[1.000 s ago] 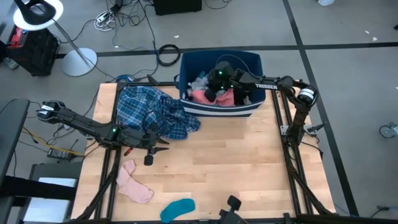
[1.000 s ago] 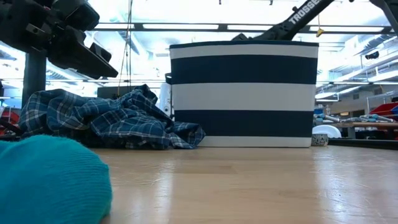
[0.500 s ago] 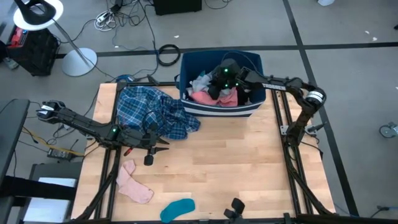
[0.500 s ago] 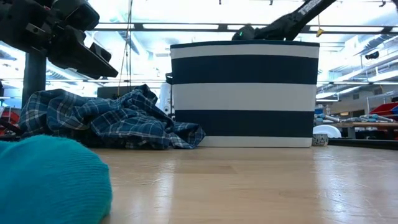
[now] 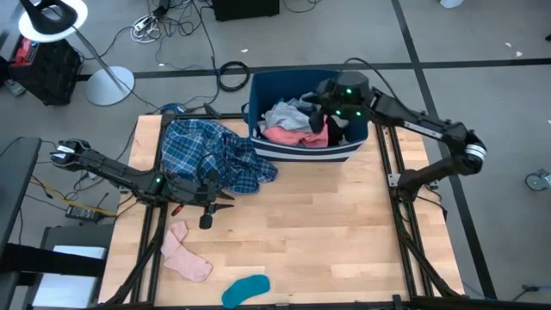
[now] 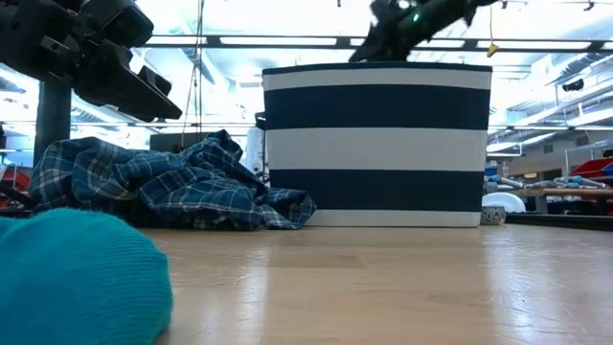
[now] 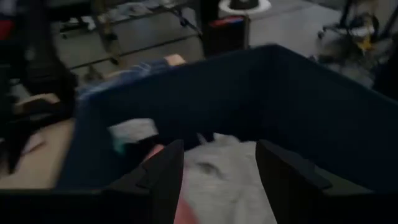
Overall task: Sort clothes
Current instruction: Put the blue and white shirt into the blue bin
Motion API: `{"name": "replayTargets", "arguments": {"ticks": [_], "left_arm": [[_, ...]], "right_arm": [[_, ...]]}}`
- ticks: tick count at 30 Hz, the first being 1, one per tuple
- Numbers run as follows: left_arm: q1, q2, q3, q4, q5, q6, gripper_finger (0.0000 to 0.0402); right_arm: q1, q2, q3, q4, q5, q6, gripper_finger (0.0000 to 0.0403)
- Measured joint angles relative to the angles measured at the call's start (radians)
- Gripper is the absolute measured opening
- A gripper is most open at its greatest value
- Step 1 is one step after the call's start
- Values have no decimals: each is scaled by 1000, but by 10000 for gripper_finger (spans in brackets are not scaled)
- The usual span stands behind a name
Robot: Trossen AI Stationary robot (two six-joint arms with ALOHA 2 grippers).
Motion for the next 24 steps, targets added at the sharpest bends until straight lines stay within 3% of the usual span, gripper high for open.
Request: {"name": "replayTargets", "arguments": {"ticks": [11, 18, 24], "left_arm": [[0, 0, 0, 8, 0, -1, 106], [0, 0, 0, 8, 0, -1, 106], [0, 0, 0, 26, 0, -1, 106]], "right_arm": [[207, -138, 1, -59, -21, -38, 196], [342, -139, 2, -127, -24, -38, 193], [401, -138, 2, -215, 34, -11, 193]]}}
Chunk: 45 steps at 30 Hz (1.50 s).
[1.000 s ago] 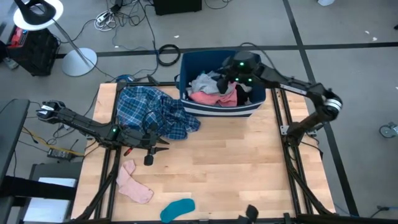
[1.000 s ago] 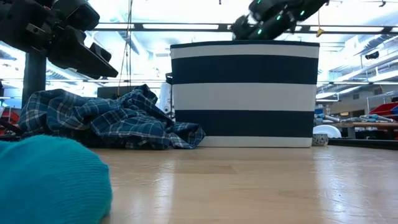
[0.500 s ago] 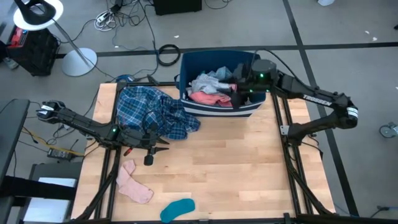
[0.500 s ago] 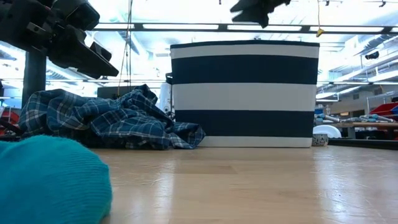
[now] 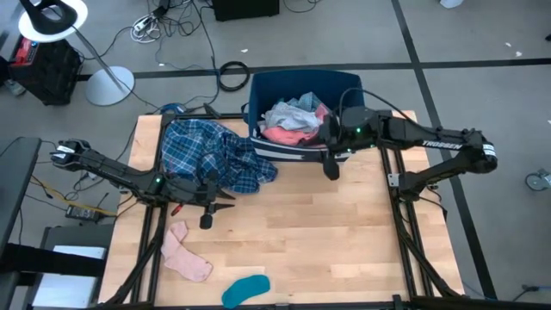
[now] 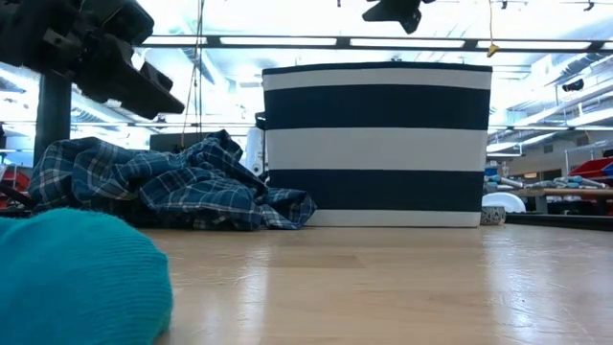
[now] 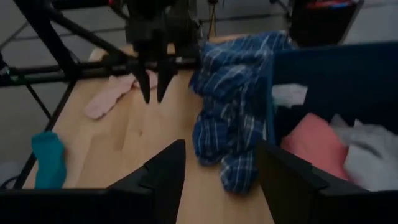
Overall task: Sort clothes
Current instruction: Put the blue and white shirt into the blue bin
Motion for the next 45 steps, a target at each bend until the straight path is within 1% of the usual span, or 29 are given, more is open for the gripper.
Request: {"name": "replayTargets", "arguments": {"ticks": [3, 7, 13, 17, 22, 27, 31, 35, 40, 42, 45], "left_arm": [[0, 0, 0, 41, 0, -1, 106], [0, 0, 0, 101, 0, -1, 106], [0, 0, 0, 135, -1, -1, 106], [0, 0, 0, 167, -3, -8, 106], [0, 0, 33, 146, -5, -50, 106], [0, 0, 68, 101, -30, -52, 106], [0, 0, 72, 101, -32, -51, 106], [0, 0, 72, 98, -33, -52, 106], [0, 0, 72, 97, -51, -52, 106], [0, 0, 72, 99, -65, -52, 106], [0, 0, 72, 89, -74, -52, 106]], "right_arm": [[26, 0, -2, -20, 10, 2, 192], [60, -12, -90, 71, 12, -1, 192], [82, -51, -329, 321, 22, 70, 181], [106, -75, -469, 528, 23, 132, 174], [150, -86, -573, 701, 23, 157, 171], [166, -85, -581, 713, 69, 117, 171], [137, -117, -583, 728, 88, 80, 171], [108, -198, -584, 748, 84, 43, 171], [107, -314, -584, 744, 85, -2, 171], [123, -353, -582, 733, 87, 10, 171], [175, -385, -582, 665, 92, 40, 171]]}}
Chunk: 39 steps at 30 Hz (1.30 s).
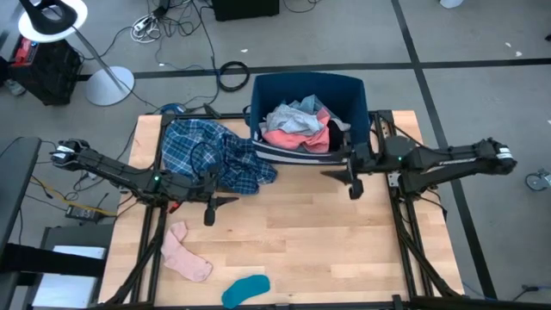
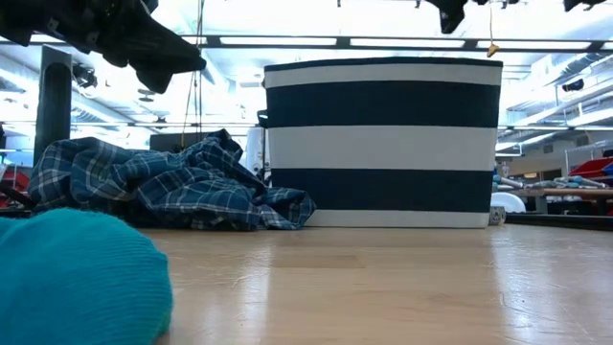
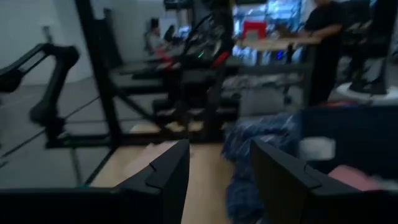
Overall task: Sort clothes
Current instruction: Put the blue and white shirt into the blue bin
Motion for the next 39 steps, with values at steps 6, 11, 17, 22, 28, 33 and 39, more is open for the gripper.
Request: {"name": "replayTargets", "arguments": {"ticks": [6, 11, 17, 22, 28, 33, 39], "left_arm": [[0, 0, 0, -16, -16, -4, 106], [0, 0, 0, -15, -16, -40, 106], [0, 0, 0, -32, -17, -53, 106], [0, -1, 0, -32, -23, -53, 106], [0, -4, 0, -34, -38, -51, 106], [0, -21, 0, -103, -92, -56, 106], [0, -80, 0, -190, -240, -95, 106]], "right_arm": [[172, 15, 0, -51, 113, 38, 171], [303, 88, 0, -54, 270, 50, 171], [337, 230, 0, -56, 394, 114, 171], [299, 336, 0, -36, 402, 157, 171], [286, 441, 0, 42, 399, 226, 171], [300, 516, 0, 87, 398, 246, 171], [300, 585, 0, 91, 396, 278, 171]]}}
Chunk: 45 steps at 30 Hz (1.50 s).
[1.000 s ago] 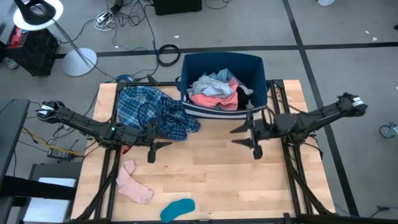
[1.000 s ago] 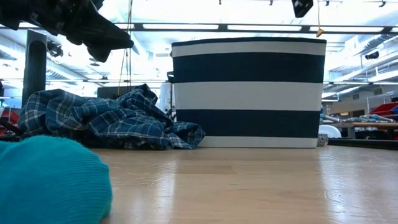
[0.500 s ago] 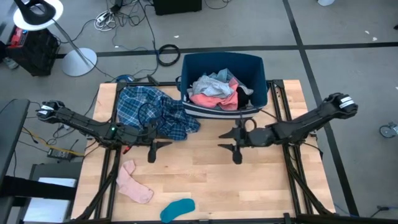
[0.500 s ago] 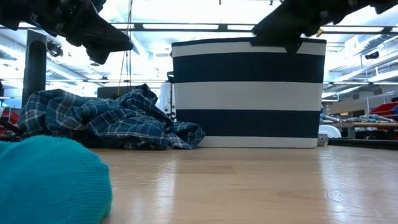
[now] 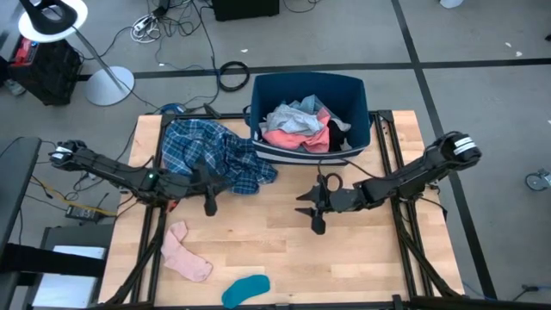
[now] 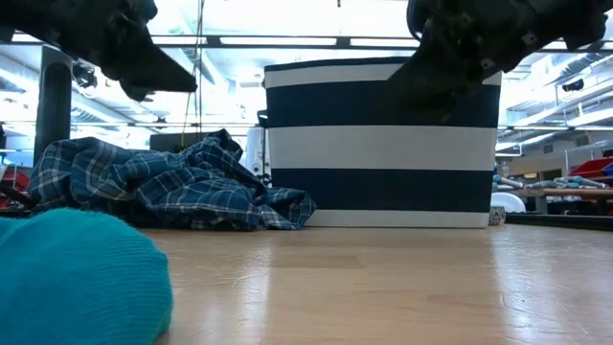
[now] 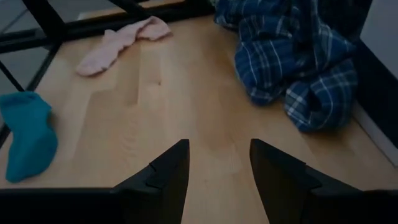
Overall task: Sort clothes
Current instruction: Put the blue and white shirt into the blue bin
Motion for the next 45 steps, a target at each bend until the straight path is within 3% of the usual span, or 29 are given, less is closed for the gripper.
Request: {"name": "replayTargets", "arguments": {"ticks": [5, 12, 24, 30, 33, 38, 45], "left_arm": [[1, -13, 0, 0, -8, -39, 106], [37, -13, 0, -2, -55, -207, 115], [68, -9, 0, -1, -90, -188, 234], [68, -11, 5, 30, -122, -149, 251], [68, -12, 62, -57, -170, -102, 240], [92, -6, 212, -385, -214, -115, 216], [201, -3, 236, -597, -97, -204, 195]], "right_arm": [[0, 15, 0, 33, 0, -11, 171], [-1, 13, 0, 38, 0, -23, 171], [-1, 12, 0, 51, 0, -24, 171], [-1, 12, 1, 51, 0, -24, 171], [-1, 12, 0, 51, 0, -24, 171], [-1, 12, 0, 51, 0, -26, 171], [-1, 12, 0, 51, 0, -32, 171]]}}
